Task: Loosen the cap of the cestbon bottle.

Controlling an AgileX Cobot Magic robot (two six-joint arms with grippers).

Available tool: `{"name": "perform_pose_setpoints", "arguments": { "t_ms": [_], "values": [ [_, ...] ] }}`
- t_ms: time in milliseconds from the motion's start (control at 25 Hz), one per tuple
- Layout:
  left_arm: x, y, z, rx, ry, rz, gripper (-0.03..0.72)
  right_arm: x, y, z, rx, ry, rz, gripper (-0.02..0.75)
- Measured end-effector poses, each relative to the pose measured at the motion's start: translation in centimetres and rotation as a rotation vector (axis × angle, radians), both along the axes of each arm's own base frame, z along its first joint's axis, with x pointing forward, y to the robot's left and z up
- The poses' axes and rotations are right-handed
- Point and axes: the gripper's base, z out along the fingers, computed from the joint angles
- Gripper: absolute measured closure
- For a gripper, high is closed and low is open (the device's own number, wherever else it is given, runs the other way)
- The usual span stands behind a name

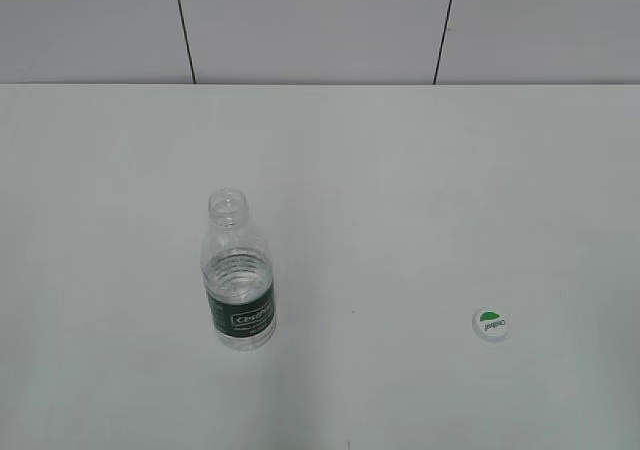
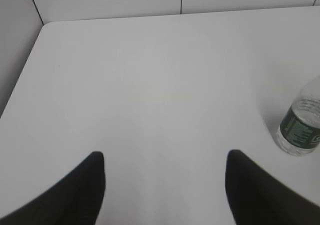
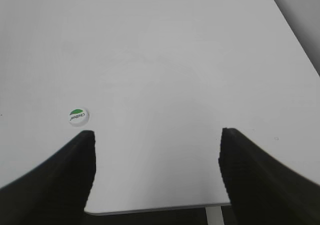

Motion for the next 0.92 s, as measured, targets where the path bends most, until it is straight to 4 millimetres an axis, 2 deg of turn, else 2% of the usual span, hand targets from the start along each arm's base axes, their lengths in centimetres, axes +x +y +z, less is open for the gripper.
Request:
{"name": "perform_pose_setpoints", "arguments": {
  "t_ms": [920],
  "values": [
    [0.0, 0.0, 0.0, 0.0, 0.0, 0.0, 0.25, 0.0, 0.0, 0.01, 0.002, -0.001, -0.001, 0.147]
  ]
}}
